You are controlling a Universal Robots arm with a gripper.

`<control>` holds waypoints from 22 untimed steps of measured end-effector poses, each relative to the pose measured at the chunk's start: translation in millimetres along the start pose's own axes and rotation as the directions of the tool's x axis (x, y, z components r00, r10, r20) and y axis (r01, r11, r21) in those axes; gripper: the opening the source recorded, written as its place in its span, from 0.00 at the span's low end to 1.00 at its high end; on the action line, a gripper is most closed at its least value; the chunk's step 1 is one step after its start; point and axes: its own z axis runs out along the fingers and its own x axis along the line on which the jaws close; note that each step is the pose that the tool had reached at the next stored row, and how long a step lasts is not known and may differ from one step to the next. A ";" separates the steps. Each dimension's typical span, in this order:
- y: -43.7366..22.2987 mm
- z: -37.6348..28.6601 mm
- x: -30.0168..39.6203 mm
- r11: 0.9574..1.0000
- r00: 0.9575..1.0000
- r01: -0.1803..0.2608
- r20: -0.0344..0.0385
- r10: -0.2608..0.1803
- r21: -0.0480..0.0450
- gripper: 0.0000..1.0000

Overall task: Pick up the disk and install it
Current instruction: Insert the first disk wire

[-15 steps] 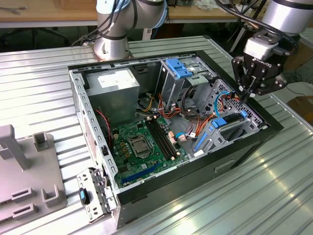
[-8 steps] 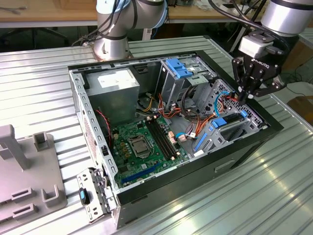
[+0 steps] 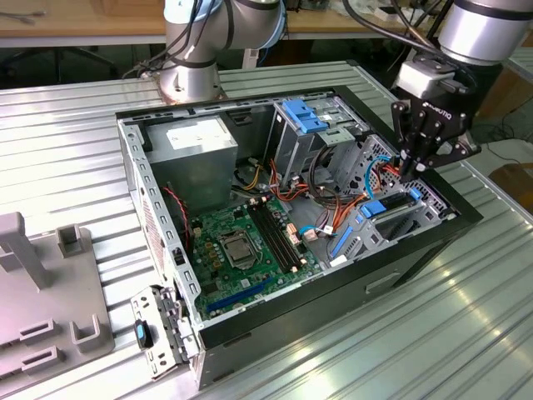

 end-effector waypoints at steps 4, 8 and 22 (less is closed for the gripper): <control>0.3 4.7 1.4 1.000 1.000 -0.017 -0.001 0.017 -0.002 0.17; 0.9 9.5 1.9 1.000 1.000 -0.018 0.000 0.018 -0.002 0.17; 2.0 12.2 5.1 1.000 0.999 -0.022 0.049 0.022 -0.003 0.17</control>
